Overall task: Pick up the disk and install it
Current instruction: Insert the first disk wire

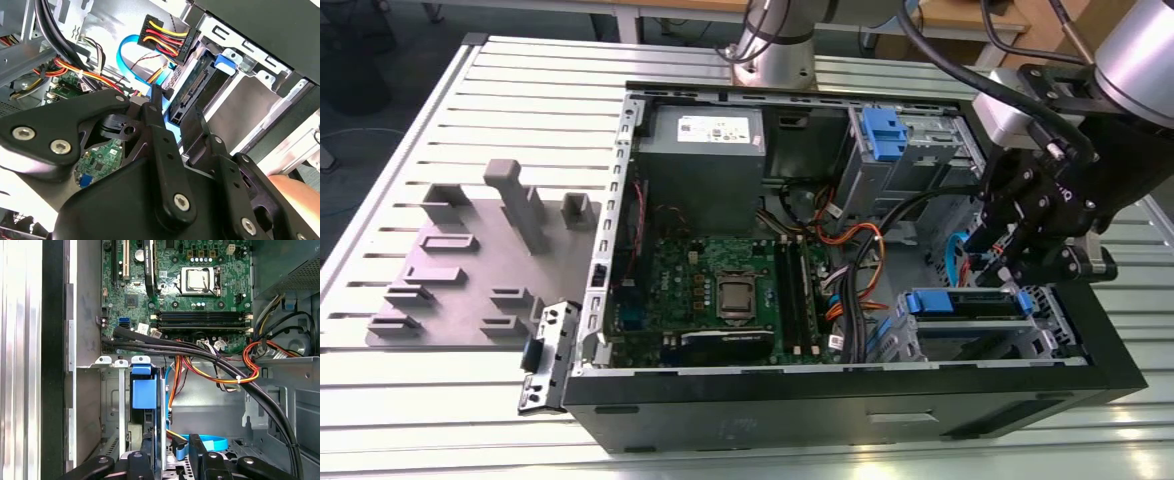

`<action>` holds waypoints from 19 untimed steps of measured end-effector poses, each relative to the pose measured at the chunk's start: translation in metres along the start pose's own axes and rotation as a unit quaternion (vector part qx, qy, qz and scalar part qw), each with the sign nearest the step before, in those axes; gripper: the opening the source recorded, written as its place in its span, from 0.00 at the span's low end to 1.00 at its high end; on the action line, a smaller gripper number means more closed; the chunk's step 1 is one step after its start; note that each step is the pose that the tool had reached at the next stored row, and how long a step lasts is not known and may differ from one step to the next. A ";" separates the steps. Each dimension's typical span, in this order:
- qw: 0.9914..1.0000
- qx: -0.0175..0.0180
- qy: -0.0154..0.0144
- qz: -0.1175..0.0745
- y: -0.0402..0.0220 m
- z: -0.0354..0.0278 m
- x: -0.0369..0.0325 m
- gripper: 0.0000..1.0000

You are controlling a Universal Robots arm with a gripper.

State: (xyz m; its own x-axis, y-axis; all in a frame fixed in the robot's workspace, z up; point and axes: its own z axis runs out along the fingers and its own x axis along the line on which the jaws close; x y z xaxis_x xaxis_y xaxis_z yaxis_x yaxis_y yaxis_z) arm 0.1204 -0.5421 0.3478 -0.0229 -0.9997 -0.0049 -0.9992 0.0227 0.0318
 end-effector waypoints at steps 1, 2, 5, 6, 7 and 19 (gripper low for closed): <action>1.000 0.000 0.000 0.000 0.0000 0.0000 0.0000 0.42; 1.000 0.000 0.000 0.000 0.0000 0.0001 0.0000 0.42; 1.000 0.000 0.000 0.000 0.0000 0.0002 0.0000 0.42; 1.000 0.000 0.000 0.000 0.0000 0.0002 0.0000 0.42; 1.000 0.000 0.000 0.000 0.0000 0.0002 0.0000 0.42; 1.000 0.000 0.000 0.000 0.0000 0.0004 0.0000 0.16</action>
State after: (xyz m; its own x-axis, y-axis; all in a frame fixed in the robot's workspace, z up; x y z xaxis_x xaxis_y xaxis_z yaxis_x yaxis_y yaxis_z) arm 0.1204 -0.5421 0.3474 -0.0228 -0.9997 -0.0052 -0.9992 0.0226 0.0318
